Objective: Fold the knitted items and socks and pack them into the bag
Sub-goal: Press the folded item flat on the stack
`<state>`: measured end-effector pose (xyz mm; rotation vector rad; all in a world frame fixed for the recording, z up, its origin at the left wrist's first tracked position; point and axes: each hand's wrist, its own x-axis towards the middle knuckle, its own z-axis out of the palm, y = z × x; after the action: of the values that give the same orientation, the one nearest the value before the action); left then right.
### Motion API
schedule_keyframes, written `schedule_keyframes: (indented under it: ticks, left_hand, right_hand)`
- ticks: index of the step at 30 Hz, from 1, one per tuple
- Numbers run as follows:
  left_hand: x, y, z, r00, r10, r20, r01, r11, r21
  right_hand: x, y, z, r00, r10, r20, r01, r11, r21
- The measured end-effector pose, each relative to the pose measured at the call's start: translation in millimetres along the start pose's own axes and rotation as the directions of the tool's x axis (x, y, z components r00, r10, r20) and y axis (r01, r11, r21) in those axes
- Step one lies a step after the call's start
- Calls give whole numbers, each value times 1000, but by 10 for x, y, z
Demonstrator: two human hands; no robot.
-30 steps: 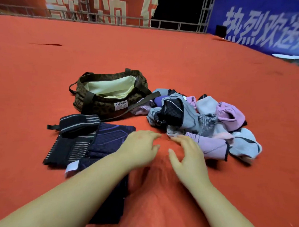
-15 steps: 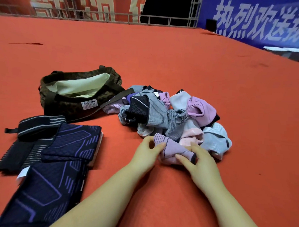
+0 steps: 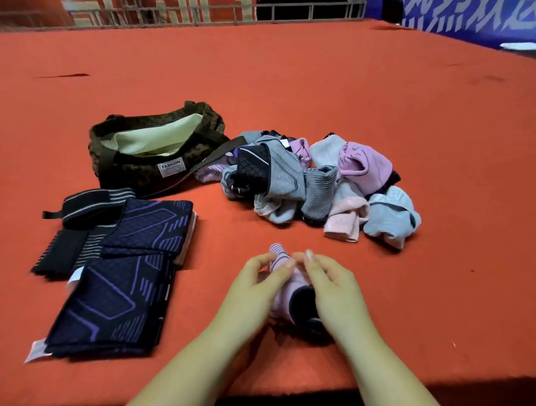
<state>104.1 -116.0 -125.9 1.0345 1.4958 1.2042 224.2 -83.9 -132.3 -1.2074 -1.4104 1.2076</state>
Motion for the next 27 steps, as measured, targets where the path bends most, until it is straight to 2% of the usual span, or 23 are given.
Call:
schedule_keyframes:
  ticks: [3,6,8,10,12,14,16,20,23,25,27]
  left_hand:
    - [-1,-78,-43,982,-5,187,7,1000,-8]
    - [-50,-145,-82,933,40,359,-109,979,173]
    - [-56,-211,-86,953,110,281,-199,929,313]
    - [-42,-230,-93,967,220,127,-250,917,312]
    - [-13,-212,-121,970,236,55,-242,939,246]
    - [-27,-167,-156,980,188,60,-195,970,148]
    - [-48,-114,-184,984,149,96,-159,982,105]
    - [-69,-80,-218,975,126,181,-135,990,36]
    - [-72,-96,-238,972,116,204,-112,993,-29]
    - [-99,-108,-194,980,107,167,-92,991,-96]
    - [-123,-125,-110,992,107,72,-99,989,-107]
  right_hand:
    - [-28,-10,58,997,57,46,-62,994,94]
    - [-17,5,45,990,120,74,-132,974,183]
    - [-27,7,23,986,142,84,-158,957,241]
    - [-66,32,-2,988,125,87,-144,953,268]
    - [-134,80,-51,998,20,63,-27,993,114]
    - [-215,141,-77,990,-108,96,121,983,-136]
    - [-229,206,-60,980,-163,116,189,943,-274]
    - [-137,236,37,978,-202,48,206,918,-338]
    - [-75,217,97,961,-271,-58,234,905,-355]
    - [-52,168,153,961,-252,-116,198,916,-349]
    - [-40,121,223,962,-230,-145,165,918,-362]
